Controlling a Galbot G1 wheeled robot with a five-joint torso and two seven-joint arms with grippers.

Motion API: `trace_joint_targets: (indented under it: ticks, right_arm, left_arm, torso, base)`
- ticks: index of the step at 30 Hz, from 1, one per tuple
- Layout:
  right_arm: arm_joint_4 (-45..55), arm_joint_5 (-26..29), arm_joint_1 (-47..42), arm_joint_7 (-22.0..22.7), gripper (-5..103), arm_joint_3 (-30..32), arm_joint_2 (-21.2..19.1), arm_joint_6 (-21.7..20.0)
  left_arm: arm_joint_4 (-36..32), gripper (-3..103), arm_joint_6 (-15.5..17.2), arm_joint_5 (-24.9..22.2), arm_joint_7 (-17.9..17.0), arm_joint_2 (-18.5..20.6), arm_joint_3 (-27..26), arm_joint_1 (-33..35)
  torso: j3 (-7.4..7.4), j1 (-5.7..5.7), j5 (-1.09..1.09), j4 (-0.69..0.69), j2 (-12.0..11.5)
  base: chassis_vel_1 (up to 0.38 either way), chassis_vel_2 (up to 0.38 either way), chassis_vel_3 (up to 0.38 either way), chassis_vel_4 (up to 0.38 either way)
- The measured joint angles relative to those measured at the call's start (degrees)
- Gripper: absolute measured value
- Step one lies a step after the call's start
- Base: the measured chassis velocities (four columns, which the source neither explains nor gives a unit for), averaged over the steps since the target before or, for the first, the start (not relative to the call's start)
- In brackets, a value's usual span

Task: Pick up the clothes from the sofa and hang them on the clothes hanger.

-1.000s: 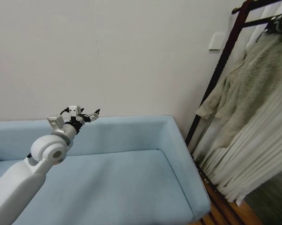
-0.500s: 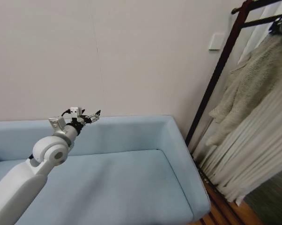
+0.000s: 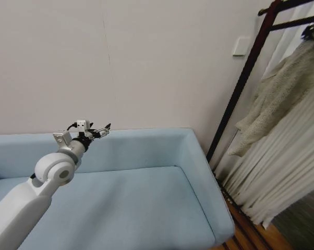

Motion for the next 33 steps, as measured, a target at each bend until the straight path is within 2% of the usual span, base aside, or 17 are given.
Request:
trace_joint_targets:
  ticks: [12,33]
  right_arm:
    - [-2.47,-1.82,-0.6,-1.5,10,0.62,0.41,0.24]
    - [-0.19,-1.54,-3.1,-0.89,10,0.58,-0.39,1.26]
  left_arm:
    - [0.06,100,0.08,0.03,0.12,0.1,-0.1,-0.02]
    - [1.07,100,-0.01,1.25,1.25,-1.15,-0.45,0.29]
  torso:
    - [0.0,0.0,0.0,-0.01,0.0]
    - [0.0,0.0,-0.01,0.0,-0.01]
  base:
    - [0.0,0.0,0.0,0.0]
    - [0.0,0.0,0.0,0.0]
